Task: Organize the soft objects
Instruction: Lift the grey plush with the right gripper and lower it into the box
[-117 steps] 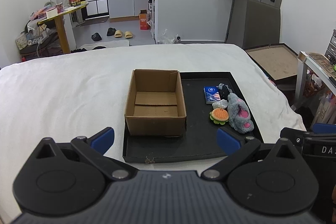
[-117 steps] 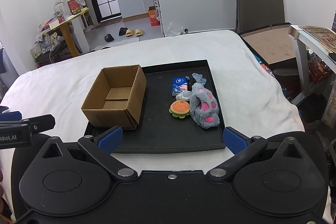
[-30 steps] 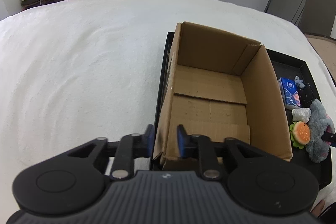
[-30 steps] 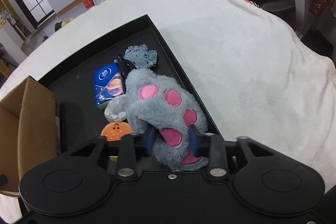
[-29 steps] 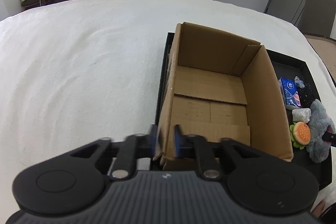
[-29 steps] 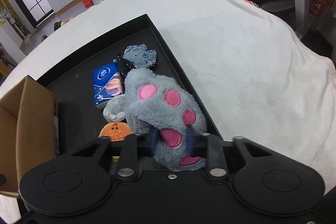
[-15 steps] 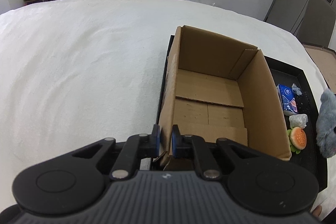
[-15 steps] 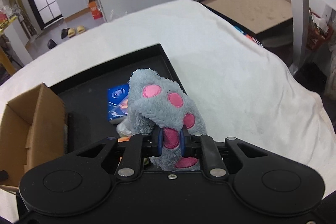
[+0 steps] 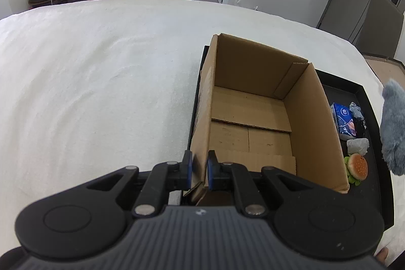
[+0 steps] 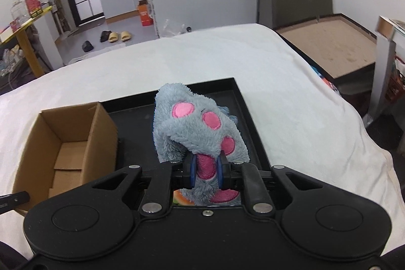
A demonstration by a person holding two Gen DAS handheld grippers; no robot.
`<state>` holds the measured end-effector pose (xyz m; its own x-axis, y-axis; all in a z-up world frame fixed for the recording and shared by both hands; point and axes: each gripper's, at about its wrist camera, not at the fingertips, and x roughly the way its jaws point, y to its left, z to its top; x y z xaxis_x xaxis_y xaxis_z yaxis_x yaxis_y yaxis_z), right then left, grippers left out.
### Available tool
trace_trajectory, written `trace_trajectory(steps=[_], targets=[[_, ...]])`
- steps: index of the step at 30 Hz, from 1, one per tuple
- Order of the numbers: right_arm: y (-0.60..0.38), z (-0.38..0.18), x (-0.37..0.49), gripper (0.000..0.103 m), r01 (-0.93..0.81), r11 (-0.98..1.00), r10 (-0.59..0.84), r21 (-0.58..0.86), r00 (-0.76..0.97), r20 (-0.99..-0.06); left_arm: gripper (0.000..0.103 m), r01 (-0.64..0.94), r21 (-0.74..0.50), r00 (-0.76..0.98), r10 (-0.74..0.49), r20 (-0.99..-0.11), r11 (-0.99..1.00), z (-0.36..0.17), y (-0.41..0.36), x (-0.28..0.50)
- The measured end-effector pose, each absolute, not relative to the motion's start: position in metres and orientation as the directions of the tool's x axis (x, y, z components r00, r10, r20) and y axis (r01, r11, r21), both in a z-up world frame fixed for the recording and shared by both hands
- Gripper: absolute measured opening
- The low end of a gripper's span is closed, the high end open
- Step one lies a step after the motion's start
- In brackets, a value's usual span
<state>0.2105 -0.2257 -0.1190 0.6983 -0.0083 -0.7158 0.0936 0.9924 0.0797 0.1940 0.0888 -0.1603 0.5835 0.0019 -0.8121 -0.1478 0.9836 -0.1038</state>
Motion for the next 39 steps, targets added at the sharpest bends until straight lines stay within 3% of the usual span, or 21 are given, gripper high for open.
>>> trace_trajectory(steps=[18,24,39], targets=[[-0.136,-0.085,0.223,0.016,-0.237,0.968,0.228,0.079,0.71,-0.666,0.01,-0.144,-0.125,0.592,-0.015,-0.806,0.982,-0.162,0.092,0.192],[-0.111,-0.085,0.233,0.016,-0.321,0.94,0.305,0.115,0.644,-0.702,0.01,-0.145,-0.135,0.598,-0.022,-0.801,0.98,-0.163,0.094,0.191],[-0.045,-0.108,0.238,0.016,-0.616,0.787,0.363,-0.004,0.469,-0.805,0.011,-0.154,-0.202,0.607,-0.069,-0.792,0.967,-0.168,0.106,0.191]])
